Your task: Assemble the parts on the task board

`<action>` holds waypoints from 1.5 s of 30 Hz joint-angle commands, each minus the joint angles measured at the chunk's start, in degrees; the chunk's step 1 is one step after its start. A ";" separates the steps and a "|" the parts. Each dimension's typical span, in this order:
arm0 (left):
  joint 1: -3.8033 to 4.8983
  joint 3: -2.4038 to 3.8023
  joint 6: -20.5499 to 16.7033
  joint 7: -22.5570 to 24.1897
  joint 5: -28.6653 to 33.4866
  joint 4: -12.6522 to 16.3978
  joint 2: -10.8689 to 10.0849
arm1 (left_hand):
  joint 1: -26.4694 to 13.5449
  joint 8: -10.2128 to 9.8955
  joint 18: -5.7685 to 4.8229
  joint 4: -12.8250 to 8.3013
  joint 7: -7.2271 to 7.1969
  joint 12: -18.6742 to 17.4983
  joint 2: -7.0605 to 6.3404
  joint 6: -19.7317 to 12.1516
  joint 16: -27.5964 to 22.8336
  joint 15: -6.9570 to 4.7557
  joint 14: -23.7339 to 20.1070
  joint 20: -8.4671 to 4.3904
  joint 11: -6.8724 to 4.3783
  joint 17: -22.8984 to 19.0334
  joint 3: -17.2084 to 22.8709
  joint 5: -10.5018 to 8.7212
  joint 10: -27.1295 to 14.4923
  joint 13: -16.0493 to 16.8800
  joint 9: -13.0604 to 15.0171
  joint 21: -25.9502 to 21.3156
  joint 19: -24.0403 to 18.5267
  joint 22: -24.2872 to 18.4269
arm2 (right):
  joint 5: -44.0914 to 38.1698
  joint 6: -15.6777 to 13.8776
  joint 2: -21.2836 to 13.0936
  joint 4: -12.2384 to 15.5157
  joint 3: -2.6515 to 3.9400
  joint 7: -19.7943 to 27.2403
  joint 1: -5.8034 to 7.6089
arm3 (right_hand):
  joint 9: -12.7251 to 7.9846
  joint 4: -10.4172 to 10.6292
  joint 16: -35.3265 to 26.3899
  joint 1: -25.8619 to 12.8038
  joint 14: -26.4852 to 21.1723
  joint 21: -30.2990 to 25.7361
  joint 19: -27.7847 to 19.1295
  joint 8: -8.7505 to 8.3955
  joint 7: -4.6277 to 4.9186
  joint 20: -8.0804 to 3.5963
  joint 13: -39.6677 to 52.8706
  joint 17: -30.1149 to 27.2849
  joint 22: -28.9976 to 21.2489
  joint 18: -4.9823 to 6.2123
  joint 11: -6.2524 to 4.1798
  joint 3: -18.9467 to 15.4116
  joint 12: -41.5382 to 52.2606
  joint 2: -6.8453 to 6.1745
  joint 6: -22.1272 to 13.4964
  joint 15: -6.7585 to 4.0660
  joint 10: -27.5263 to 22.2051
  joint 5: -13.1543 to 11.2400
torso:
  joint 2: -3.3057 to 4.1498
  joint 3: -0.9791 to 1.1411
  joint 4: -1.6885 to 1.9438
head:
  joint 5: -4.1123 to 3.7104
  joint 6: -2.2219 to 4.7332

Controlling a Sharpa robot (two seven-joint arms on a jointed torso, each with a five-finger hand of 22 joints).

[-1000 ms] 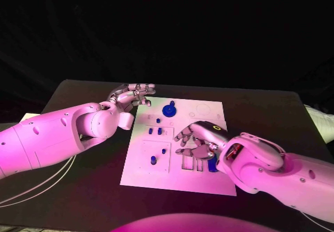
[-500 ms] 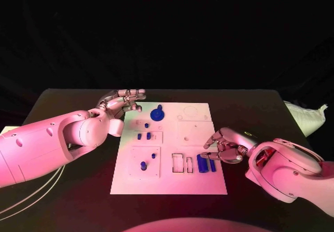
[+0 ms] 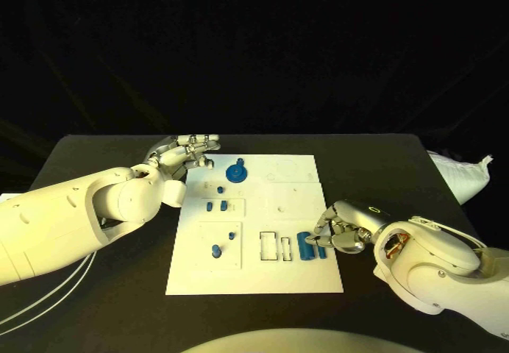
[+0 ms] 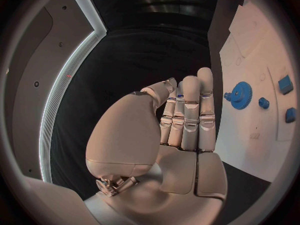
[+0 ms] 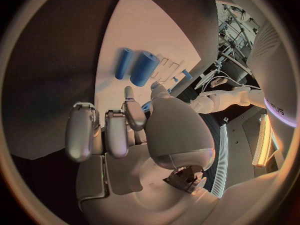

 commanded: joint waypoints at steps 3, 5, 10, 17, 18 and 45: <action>0.01 0.02 1.09 0.17 -0.25 0.16 -0.05 | 0.33 0.26 0.60 -0.28 -0.03 0.18 0.05 -0.53 -0.20 -0.04 -0.51 0.20 0.13 -0.07 0.08 -0.13 -0.34 0.08 -0.08 -0.32 -0.26 -0.08 | -3.88 3.16 1.06 -0.38 -0.01 -2.34 -0.64 | 0.35 0.02 0.39 -0.05 3.65 0.46 0.47 0.51 -0.02 0.13 0.87 0.41 0.36 -0.69 0.06 -0.68 0.78 0.74 -0.30 -0.10 0.08 0.21 | 0.05 -0.05 -0.14 | 0.20 -0.17; 0.01 0.02 1.12 0.17 -0.25 0.16 -0.06 | 0.33 0.26 0.60 -0.28 -0.03 0.18 0.05 -0.53 -0.20 -0.04 -0.51 0.20 0.13 -0.07 0.08 -0.13 -0.34 0.08 -0.08 -0.32 -0.26 -0.08 | -4.02 3.44 1.43 -0.52 -0.01 -2.34 -0.81 | 0.38 0.02 0.42 -0.06 3.66 0.48 0.48 0.54 -0.03 0.13 0.95 0.46 0.40 -0.69 0.06 -0.72 0.84 0.75 -0.29 -0.10 0.11 0.21 | 0.06 -0.06 -0.12 | 0.18 -0.23; 0.00 0.01 1.17 0.17 -0.25 0.09 -0.01 | 0.33 0.26 0.60 -0.28 -0.03 0.18 0.05 -0.53 -0.20 -0.04 -0.51 0.20 0.13 -0.07 0.08 -0.13 -0.34 0.08 -0.08 -0.32 -0.26 -0.08 | -4.40 4.36 2.35 -0.95 -0.02 -2.34 -1.18 | 0.63 0.01 0.50 -0.13 3.67 0.56 0.50 0.82 -0.08 0.14 1.19 0.59 0.55 -0.71 0.02 -1.13 0.94 0.81 -0.24 -0.12 0.10 0.19 | 0.04 -0.08 -0.11 | 0.12 -0.35; -0.01 0.01 1.19 0.15 -0.25 0.06 -0.03 | 0.33 0.26 0.60 -0.28 -0.03 0.18 0.05 -0.53 -0.20 -0.04 -0.51 0.20 0.13 -0.07 0.08 -0.13 -0.34 0.08 -0.08 -0.32 -0.26 -0.08 | -4.62 5.03 3.91 -1.66 -0.02 -2.34 -1.94 | 0.77 0.02 0.59 -0.15 3.69 0.64 0.54 0.98 -0.11 0.13 1.48 0.75 0.70 -0.74 0.00 -1.32 1.14 0.88 -0.20 -0.13 0.17 0.17 | 0.10 -0.07 -0.09 | 0.14 -0.58; -0.01 0.01 1.20 0.14 -0.25 0.06 -0.03 | 0.33 0.26 0.60 -0.28 -0.03 0.18 0.05 -0.53 -0.20 -0.04 -0.51 0.20 0.13 -0.07 0.08 -0.13 -0.34 0.08 -0.08 -0.32 -0.26 -0.08 | -4.63 5.08 4.05 -1.76 -0.02 -2.34 -2.01 | 0.80 0.02 0.59 -0.15 3.69 0.64 0.54 1.01 -0.12 0.13 1.51 0.75 0.69 -0.74 0.00 -1.34 1.17 0.91 -0.19 -0.13 0.18 0.17 | 0.06 -0.08 -0.10 | 0.15 -0.62; -0.15 0.00 1.53 -0.02 -0.25 -0.05 -0.10 | 0.31 0.28 0.60 -0.34 -0.03 0.23 0.09 -0.58 -0.20 -0.02 -0.55 0.21 0.14 -0.11 0.05 -0.12 -0.49 0.06 -0.08 -0.35 -0.29 -0.09 | 1.78 -7.69 4.73 0.53 0.88 -1.68 -3.06 | 3.71 -0.25 1.21 3.98 3.77 1.25 0.78 3.75 -1.15 -0.51 4.00 1.76 1.72 -0.88 -0.93 -1.14 2.15 5.53 1.32 -0.88 1.01 6.51 | -0.03 -0.14 -0.05 | 0.43 -0.63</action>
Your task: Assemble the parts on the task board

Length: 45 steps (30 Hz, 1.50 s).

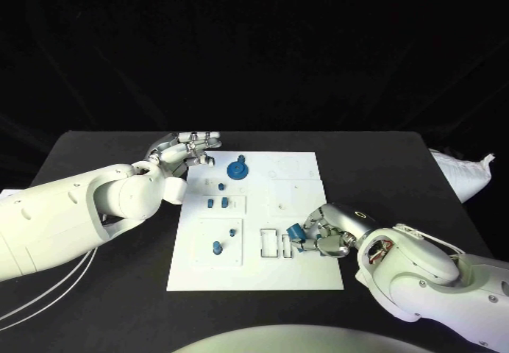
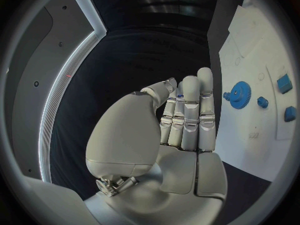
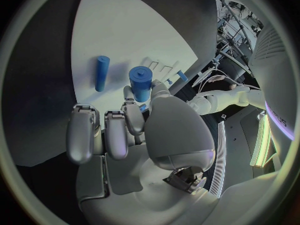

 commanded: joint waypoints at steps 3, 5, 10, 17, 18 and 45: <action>-0.07 0.03 1.27 0.14 -0.16 0.05 0.11 | 0.31 0.28 0.60 -0.34 0.15 0.23 0.09 -0.39 -0.20 -0.02 -0.55 0.21 -0.07 -0.05 0.05 -0.12 -0.28 0.06 -0.08 -0.35 -0.29 -0.09 | 5.24 -3.46 0.56 0.71 0.19 0.51 -0.02 | 1.12 0.21 0.33 1.78 3.78 0.34 0.14 0.25 -0.13 -0.34 0.12 0.98 0.06 -0.88 -0.33 -0.08 -0.05 1.86 0.25 -0.46 0.41 0.39 | -0.01 -0.05 0.14 | 0.06 0.02; -0.10 0.03 1.31 0.12 -0.16 0.02 0.13 | 0.32 0.30 0.60 -0.39 0.16 0.27 0.11 -0.41 -0.20 -0.01 -0.58 0.22 -0.06 -0.08 0.03 -0.12 -0.35 0.06 -0.08 -0.37 -0.31 -0.09 | 6.03 -3.16 0.98 0.83 0.23 0.49 -0.02 | 1.12 0.21 0.33 1.78 3.78 0.34 0.14 0.25 -0.13 -0.34 0.12 0.98 0.06 -0.88 -0.33 -0.08 -0.05 1.86 0.25 -0.46 0.41 0.39 | -0.07 -0.07 0.18 | 0.08 0.00; -0.17 0.02 1.44 0.02 -0.16 -0.03 0.17 | 0.32 0.30 0.60 -0.39 0.16 0.27 0.11 -0.41 -0.20 -0.01 -0.58 0.22 -0.06 -0.08 0.03 -0.12 -0.35 0.06 -0.08 -0.37 -0.31 -0.09 | 7.87 -1.01 2.62 0.44 0.26 0.14 -0.01 | 1.21 0.35 0.34 1.60 3.78 0.37 0.16 0.26 -0.07 -0.35 0.14 0.99 0.11 -0.89 -0.30 -0.24 -0.09 1.87 0.20 -0.46 0.41 0.38 | -0.06 -0.14 0.09 | 0.15 0.12; -0.19 0.02 1.50 -0.03 -0.16 0.00 0.26 | 0.32 0.30 0.60 -0.39 0.16 0.27 0.11 -0.41 -0.20 -0.01 -0.58 0.22 -0.06 -0.08 0.03 -0.12 -0.35 0.06 -0.08 -0.37 -0.31 -0.09 | 9.37 3.87 4.98 -0.69 0.24 -0.81 -0.01 | 1.74 0.62 0.20 -1.07 3.71 0.41 0.16 0.36 -0.02 -0.26 -0.10 0.72 0.22 -0.92 -0.21 -1.76 -0.82 2.53 0.00 -0.38 0.24 -0.31 | -0.01 -0.16 0.11 | 0.51 0.17; -0.20 0.02 1.50 -0.03 -0.16 0.01 0.27 | 0.32 0.30 0.60 -0.39 0.16 0.27 0.11 -0.41 -0.20 -0.01 -0.58 0.22 -0.06 -0.08 0.03 -0.12 -0.35 0.06 -0.08 -0.37 -0.31 -0.09 | 9.48 4.30 5.31 -0.85 0.23 -0.87 -0.01 | 1.79 0.62 0.21 -1.26 3.70 0.41 0.16 0.38 -0.03 -0.25 -0.14 0.73 0.23 -0.92 -0.21 -1.90 -0.92 2.56 -0.01 -0.37 0.21 -0.39 | -0.01 -0.17 0.12 | 0.54 0.17; -0.20 0.02 1.80 -0.35 -0.17 -0.02 0.28 | 0.24 0.32 0.59 -0.41 0.19 0.33 0.11 -0.47 -0.19 0.01 -0.61 0.23 -0.03 -0.11 -0.03 -0.13 -0.47 0.05 -0.09 -0.40 -0.33 -0.09 | 1.83 1.13 7.56 -3.14 0.20 0.79 -0.01 | 4.07 0.70 -0.67 -11.14 3.36 -0.16 -0.31 0.48 0.27 -0.02 -6.44 -0.53 -0.34 -0.79 0.13 -10.28 -10.92 -0.05 -2.01 -0.09 -3.32 -20.44 | 0.08 -0.06 -0.04 | 0.84 0.31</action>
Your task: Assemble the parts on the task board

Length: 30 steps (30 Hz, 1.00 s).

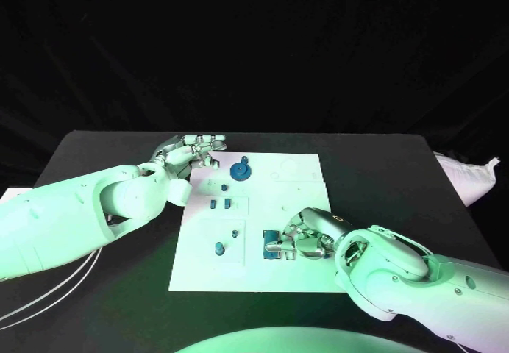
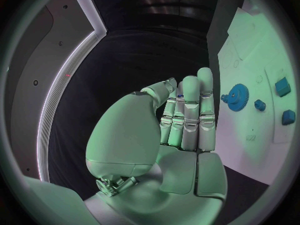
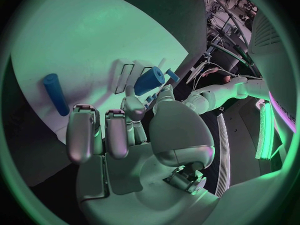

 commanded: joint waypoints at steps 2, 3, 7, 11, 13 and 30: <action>0.02 0.03 1.16 0.08 -0.15 0.08 0.01 | 0.24 0.32 0.59 -0.41 0.07 0.33 0.11 -0.35 -0.19 -0.06 -0.31 0.23 -0.03 -0.07 -0.03 -0.13 -0.48 0.05 -0.08 -0.40 -0.33 -0.09 | -2.39 -0.23 -0.20 0.31 -0.01 0.99 -0.05 | 0.27 -0.17 -0.25 0.31 3.40 -0.01 -0.20 -0.04 -0.12 -0.02 0.17 0.24 0.35 -0.84 -0.27 0.44 -0.06 0.12 -0.18 -0.12 -0.11 0.01 | 0.02 0.01 -0.01 | -0.02 -0.12; 0.02 0.03 1.17 0.07 -0.15 0.09 -0.01 | 0.24 0.32 0.59 -0.41 0.07 0.33 0.11 -0.35 -0.19 -0.06 -0.31 0.23 -0.03 -0.07 -0.03 -0.13 -0.48 0.05 -0.08 -0.40 -0.33 -0.09 | -2.46 0.09 -0.28 0.42 -0.01 1.06 -0.05 | 0.41 -0.48 -0.22 1.44 3.43 0.06 -0.15 0.10 -0.20 -0.02 0.34 0.31 0.48 -0.86 -0.29 1.03 0.11 0.55 -0.03 -0.15 0.08 0.51 | 0.03 0.02 -0.02 | 0.01 -0.16; 0.02 0.03 1.19 0.04 -0.15 0.13 -0.07 | 0.24 0.32 0.59 -0.41 0.07 0.33 0.11 -0.35 -0.19 -0.06 -0.31 0.23 -0.03 -0.07 -0.03 -0.13 -0.48 0.05 -0.08 -0.40 -0.33 -0.09 | -2.47 0.99 -0.55 0.77 -0.01 1.60 -0.06 | 1.03 -0.92 -0.11 4.81 3.51 0.30 0.03 0.73 -0.49 -0.12 0.82 0.58 0.96 -0.94 -0.57 1.84 0.47 1.23 0.66 -0.36 0.66 2.29 | 0.04 0.00 0.00 | 0.05 -0.28; 0.02 0.03 1.17 0.04 -0.21 0.16 -0.17 | 0.24 0.32 0.59 -0.41 0.07 0.33 0.11 -0.35 -0.19 -0.06 -0.31 0.23 -0.03 -0.07 -0.03 -0.13 -0.48 0.05 -0.08 -0.40 -0.33 -0.09 | -2.94 1.71 -0.75 1.06 -0.01 2.09 -0.07 | 1.51 -2.70 -0.05 9.22 3.56 0.42 0.11 1.10 -0.67 -0.27 1.07 0.75 1.22 -0.98 -0.74 2.43 0.51 1.05 0.96 -0.51 0.94 3.01 | 0.02 0.00 -0.02 | 0.13 -0.35; 0.02 0.03 1.17 0.05 -0.23 0.17 -0.18 | 0.24 0.32 0.59 -0.41 0.07 0.33 0.11 -0.35 -0.19 -0.06 -0.31 0.23 -0.03 -0.07 -0.03 -0.13 -0.48 0.05 -0.08 -0.40 -0.33 -0.09 | -3.47 1.99 -0.66 0.95 -0.01 1.98 -0.07 | 1.72 -4.08 0.01 11.83 3.58 0.55 0.19 1.30 -0.75 -0.33 1.09 0.91 1.48 -1.02 -0.83 3.11 0.42 1.29 1.16 -0.60 1.02 3.18 | -0.02 -0.02 -0.06 | 0.08 -0.41; 0.01 0.03 1.22 0.03 -0.27 0.14 -0.14 | 0.24 0.32 0.59 -0.41 0.07 0.33 0.11 -0.35 -0.19 -0.06 -0.31 0.23 -0.03 -0.07 -0.03 -0.13 -0.48 0.05 -0.08 -0.40 -0.33 -0.09 | -6.01 2.87 1.13 -0.64 -0.16 0.40 -0.15 | 2.41 -6.62 0.17 16.14 3.65 0.70 0.28 2.01 -1.02 -0.47 1.50 1.27 1.79 -1.08 -1.12 4.89 0.64 2.79 1.83 -0.80 1.51 1.93 | -0.03 -0.05 -0.04 | 0.05 -0.63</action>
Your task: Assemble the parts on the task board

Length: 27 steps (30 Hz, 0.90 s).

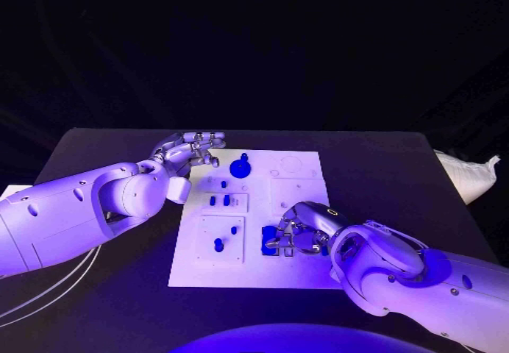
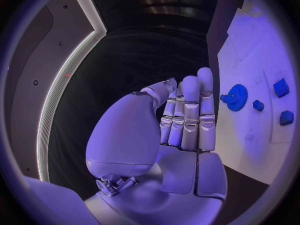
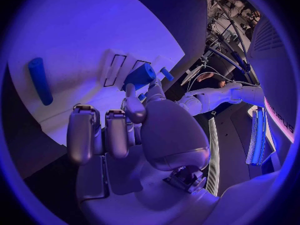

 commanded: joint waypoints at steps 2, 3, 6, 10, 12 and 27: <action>0.02 0.03 1.05 0.20 -0.24 0.09 0.01 | 0.24 0.32 0.60 -0.41 -0.02 0.33 0.11 -0.25 -0.19 0.03 -0.22 0.23 -0.03 -0.06 -0.03 -0.13 -0.47 0.04 -0.08 -0.40 -0.33 -0.09 | -1.57 2.69 -0.14 -0.59 -0.38 -1.18 -0.45 | 0.02 -0.75 0.16 1.00 3.63 0.27 0.06 -0.14 -0.13 -0.27 0.09 0.66 0.03 -1.08 -0.10 0.26 0.32 -0.09 0.25 -0.41 0.27 0.50 | 0.01 0.01 -0.12 | 0.11 -0.07; 0.02 0.03 1.05 0.19 -0.25 0.09 0.01 | 0.24 0.32 0.60 -0.41 -0.02 0.33 0.11 -0.25 -0.19 0.03 -0.22 0.23 -0.03 -0.06 -0.03 -0.13 -0.47 0.04 -0.08 -0.40 -0.33 -0.09 | -1.57 2.80 -0.21 -0.51 -0.38 -1.12 -0.48 | 0.03 -0.81 0.15 1.04 3.63 0.28 0.07 -0.14 -0.13 -0.27 0.12 0.65 0.06 -1.09 -0.10 0.23 0.34 -0.19 0.23 -0.41 0.28 0.59 | 0.01 0.02 -0.15 | 0.12 -0.10; 0.02 0.03 1.09 0.17 -0.29 0.11 -0.03 | 0.24 0.32 0.60 -0.41 -0.02 0.33 0.11 -0.25 -0.19 0.03 -0.22 0.23 -0.03 -0.06 -0.03 -0.13 -0.47 0.04 -0.08 -0.40 -0.33 -0.09 | -1.53 3.16 -0.56 -0.27 -0.38 -1.02 -0.61 | 0.07 -1.02 0.15 1.24 3.63 0.29 0.07 -0.12 -0.14 -0.28 0.15 0.66 0.08 -1.09 -0.10 0.21 0.34 -0.39 0.21 -0.42 0.30 0.76 | 0.02 0.01 -0.13 | 0.06 -0.17; 0.02 0.03 1.11 0.16 -0.31 0.08 -0.07 | 0.24 0.32 0.60 -0.41 -0.02 0.33 0.11 -0.25 -0.19 0.03 -0.22 0.23 -0.03 -0.06 -0.03 -0.13 -0.47 0.04 -0.08 -0.40 -0.33 -0.09 | -1.56 3.39 -1.02 -0.05 -0.38 -1.01 -0.80 | 0.13 -1.33 0.16 1.58 3.64 0.31 0.08 -0.09 -0.17 -0.29 0.19 0.70 0.13 -1.10 -0.13 0.28 0.33 -0.51 0.22 -0.43 0.32 0.92 | 0.01 0.05 -0.13 | 0.01 -0.22; 0.02 0.03 1.11 0.17 -0.32 0.06 -0.08 | 0.24 0.32 0.60 -0.41 -0.02 0.33 0.11 -0.25 -0.19 0.03 -0.22 0.23 -0.03 -0.06 -0.03 -0.13 -0.47 0.04 -0.08 -0.40 -0.33 -0.09 | -1.59 3.39 -1.17 0.01 -0.38 -1.01 -0.88 | 0.15 -1.43 0.17 1.70 3.64 0.32 0.09 -0.08 -0.18 -0.29 0.24 0.72 0.16 -1.11 -0.14 0.32 0.38 -0.52 0.24 -0.44 0.35 0.97 | -0.01 0.04 -0.11 | -0.02 -0.22; -0.02 0.02 1.07 0.21 -0.47 0.06 -0.24 | 0.21 0.34 0.60 -0.47 0.00 0.41 0.14 -0.33 -0.18 0.05 -0.26 0.25 -0.01 -0.10 -0.07 -0.12 -0.59 0.03 -0.09 -0.43 -0.36 -0.09 | 0.88 -2.85 -6.78 3.27 -0.03 1.93 -0.88 | -0.29 -1.09 0.04 1.11 3.59 0.12 -0.05 -1.47 0.47 -0.19 -0.29 0.59 -0.11 -1.06 0.33 0.34 -0.74 -0.31 -1.33 -0.13 -0.01 4.36 | -0.07 -0.03 -0.22 | -0.46 0.04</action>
